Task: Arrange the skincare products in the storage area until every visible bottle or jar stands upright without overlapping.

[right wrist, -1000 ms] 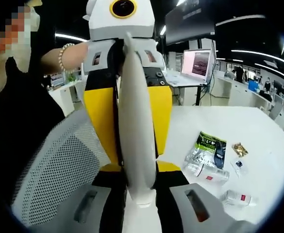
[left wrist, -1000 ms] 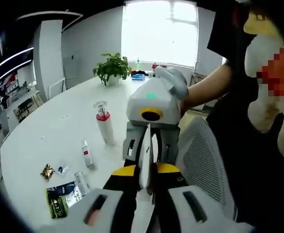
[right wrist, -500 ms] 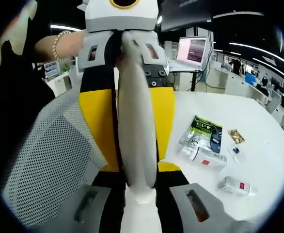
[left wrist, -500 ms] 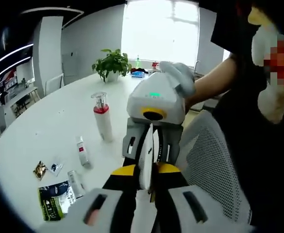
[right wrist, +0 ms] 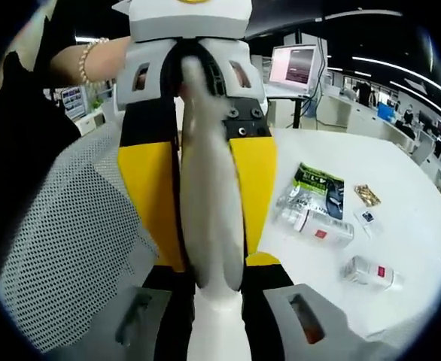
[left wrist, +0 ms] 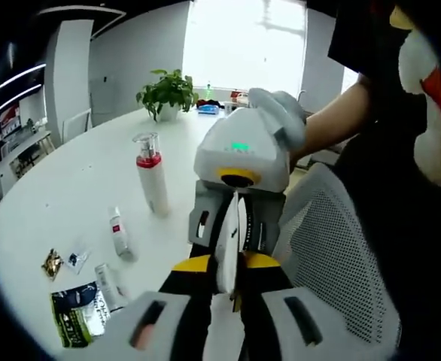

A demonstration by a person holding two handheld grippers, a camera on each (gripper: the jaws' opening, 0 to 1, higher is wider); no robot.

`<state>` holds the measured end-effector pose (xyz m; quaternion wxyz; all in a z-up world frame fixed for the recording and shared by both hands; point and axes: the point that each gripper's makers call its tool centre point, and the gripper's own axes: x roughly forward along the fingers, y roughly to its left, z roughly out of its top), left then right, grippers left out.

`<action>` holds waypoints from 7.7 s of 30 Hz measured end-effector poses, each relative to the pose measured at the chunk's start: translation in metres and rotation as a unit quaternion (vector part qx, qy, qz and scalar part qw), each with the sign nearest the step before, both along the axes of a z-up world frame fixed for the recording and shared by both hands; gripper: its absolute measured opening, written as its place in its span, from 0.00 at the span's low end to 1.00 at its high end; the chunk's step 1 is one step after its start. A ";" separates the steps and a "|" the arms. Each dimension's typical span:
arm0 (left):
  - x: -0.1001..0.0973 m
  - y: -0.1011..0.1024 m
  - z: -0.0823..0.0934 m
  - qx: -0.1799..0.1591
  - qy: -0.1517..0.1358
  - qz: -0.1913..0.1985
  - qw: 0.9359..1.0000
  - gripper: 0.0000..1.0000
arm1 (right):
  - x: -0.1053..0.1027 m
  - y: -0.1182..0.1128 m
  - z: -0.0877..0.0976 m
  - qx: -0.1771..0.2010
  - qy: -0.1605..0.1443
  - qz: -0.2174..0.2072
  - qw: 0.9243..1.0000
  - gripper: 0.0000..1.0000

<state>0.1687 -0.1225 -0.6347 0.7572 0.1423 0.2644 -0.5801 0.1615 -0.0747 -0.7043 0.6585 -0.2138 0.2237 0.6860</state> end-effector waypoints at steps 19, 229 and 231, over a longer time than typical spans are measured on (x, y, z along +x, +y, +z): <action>0.021 -0.009 -0.001 -0.005 -0.011 -0.017 1.000 0.10 | 0.022 -0.010 0.001 -0.003 -0.003 -0.017 1.000 0.22; 0.007 0.157 -0.011 -0.034 0.040 0.378 0.924 0.99 | 0.055 -0.122 0.023 0.049 0.026 -0.404 0.913 0.93; 0.006 0.158 -0.013 -0.035 0.040 0.374 0.926 0.99 | 0.053 -0.124 0.024 0.046 0.025 -0.404 0.913 0.96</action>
